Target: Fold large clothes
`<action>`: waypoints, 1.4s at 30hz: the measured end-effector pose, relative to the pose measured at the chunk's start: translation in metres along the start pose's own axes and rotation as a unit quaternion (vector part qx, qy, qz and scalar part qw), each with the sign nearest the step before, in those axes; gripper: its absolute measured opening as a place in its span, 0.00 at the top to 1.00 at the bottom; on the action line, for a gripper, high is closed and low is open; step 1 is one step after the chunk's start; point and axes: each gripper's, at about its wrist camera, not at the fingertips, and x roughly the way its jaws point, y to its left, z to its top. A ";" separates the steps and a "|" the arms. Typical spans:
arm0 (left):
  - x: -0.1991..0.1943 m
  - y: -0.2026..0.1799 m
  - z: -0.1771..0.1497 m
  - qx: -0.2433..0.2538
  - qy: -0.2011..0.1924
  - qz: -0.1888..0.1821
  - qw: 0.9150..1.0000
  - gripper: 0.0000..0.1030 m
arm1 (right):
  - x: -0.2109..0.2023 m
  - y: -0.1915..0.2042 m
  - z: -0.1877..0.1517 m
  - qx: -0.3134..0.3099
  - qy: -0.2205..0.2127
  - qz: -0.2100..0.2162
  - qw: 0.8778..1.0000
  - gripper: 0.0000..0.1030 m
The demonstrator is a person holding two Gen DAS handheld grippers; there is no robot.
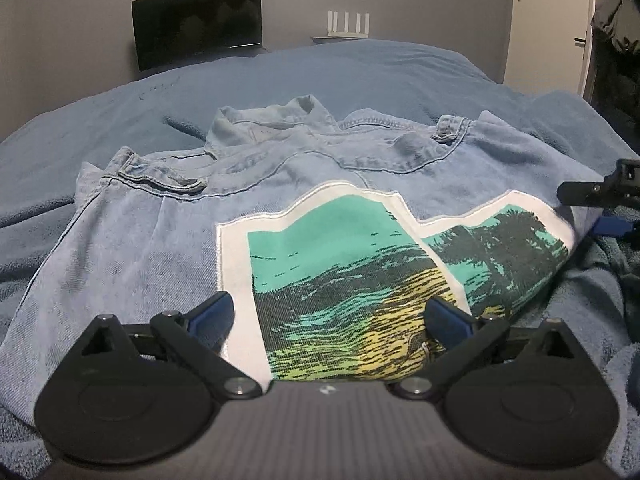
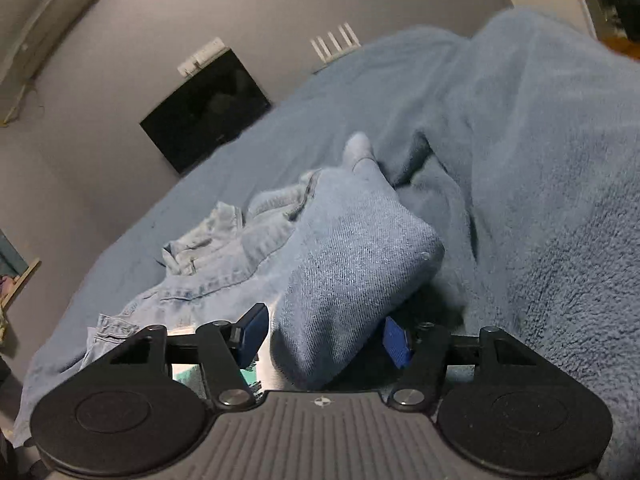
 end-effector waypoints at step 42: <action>0.200 -0.211 0.243 0.055 0.265 -0.080 0.959 0.00 | 0.025 0.008 0.008 -0.025 -0.041 0.026 0.999 0.39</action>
